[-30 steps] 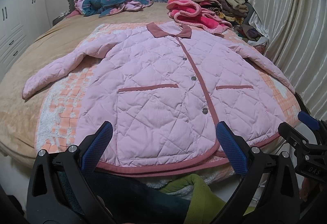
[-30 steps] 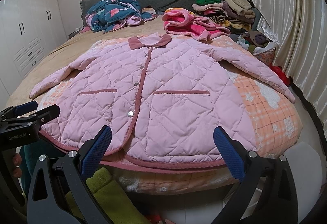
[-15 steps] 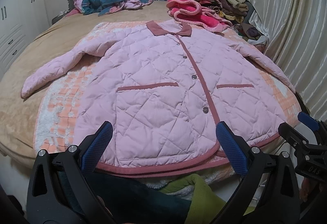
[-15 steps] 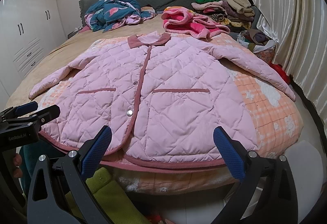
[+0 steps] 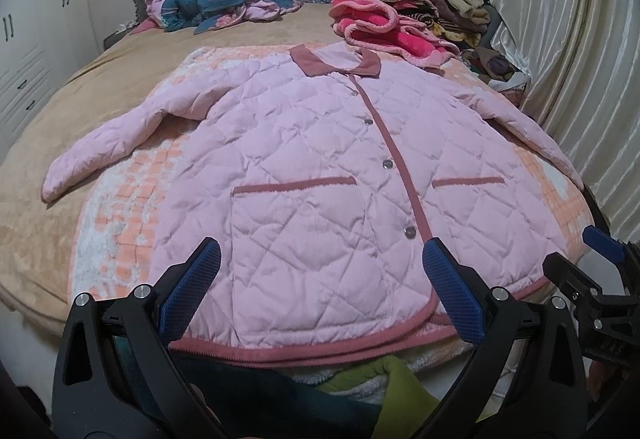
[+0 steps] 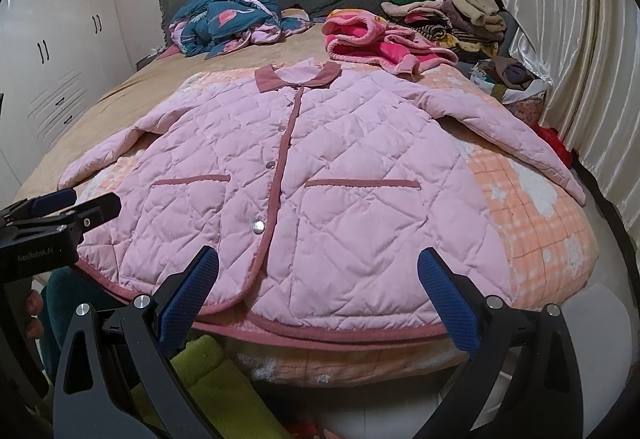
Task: Fold large clothes
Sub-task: 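Move the right tool to the jacket's side and grasp the sleeve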
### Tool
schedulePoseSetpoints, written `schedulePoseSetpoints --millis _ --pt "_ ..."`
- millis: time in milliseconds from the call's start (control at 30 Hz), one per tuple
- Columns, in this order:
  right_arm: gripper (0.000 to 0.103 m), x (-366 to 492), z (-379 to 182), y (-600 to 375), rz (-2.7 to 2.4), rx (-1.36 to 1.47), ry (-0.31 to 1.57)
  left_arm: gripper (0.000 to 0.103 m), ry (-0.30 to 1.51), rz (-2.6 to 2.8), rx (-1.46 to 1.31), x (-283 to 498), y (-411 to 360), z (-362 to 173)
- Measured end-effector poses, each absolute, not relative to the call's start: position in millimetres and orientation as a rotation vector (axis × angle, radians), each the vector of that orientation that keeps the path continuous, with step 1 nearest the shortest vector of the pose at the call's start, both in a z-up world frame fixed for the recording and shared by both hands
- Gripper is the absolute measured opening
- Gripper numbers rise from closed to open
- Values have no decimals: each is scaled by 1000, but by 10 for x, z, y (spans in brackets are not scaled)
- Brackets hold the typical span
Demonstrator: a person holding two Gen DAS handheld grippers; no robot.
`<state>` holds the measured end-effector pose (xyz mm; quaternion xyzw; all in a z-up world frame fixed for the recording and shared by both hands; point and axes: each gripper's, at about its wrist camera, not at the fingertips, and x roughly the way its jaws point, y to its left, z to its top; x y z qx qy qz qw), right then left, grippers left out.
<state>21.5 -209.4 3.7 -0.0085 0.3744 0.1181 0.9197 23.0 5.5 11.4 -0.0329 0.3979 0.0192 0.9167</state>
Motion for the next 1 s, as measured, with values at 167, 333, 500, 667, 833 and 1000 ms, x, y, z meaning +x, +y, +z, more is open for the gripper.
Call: schedulePoseSetpoints --millis 167,333,500,667,833,1000 --pt "99 388 79 -2095 236 -9 771 95 818 45 -67 381 85 139" --pt "99 616 132 -2107 223 0 772 95 825 46 -58 590 118 161" --pt "99 900 178 -2127 217 22 779 95 826 40 -71 860 145 237" --pt "99 1141 248 -2142 206 31 768 95 827 45 -66 1116 147 288" --pt "99 1372 326 -2170 200 48 755 95 826 37 -66 1381 135 340" --pt "99 1612 385 -2211 190 66 750 95 845 6 -79 1617 96 346"
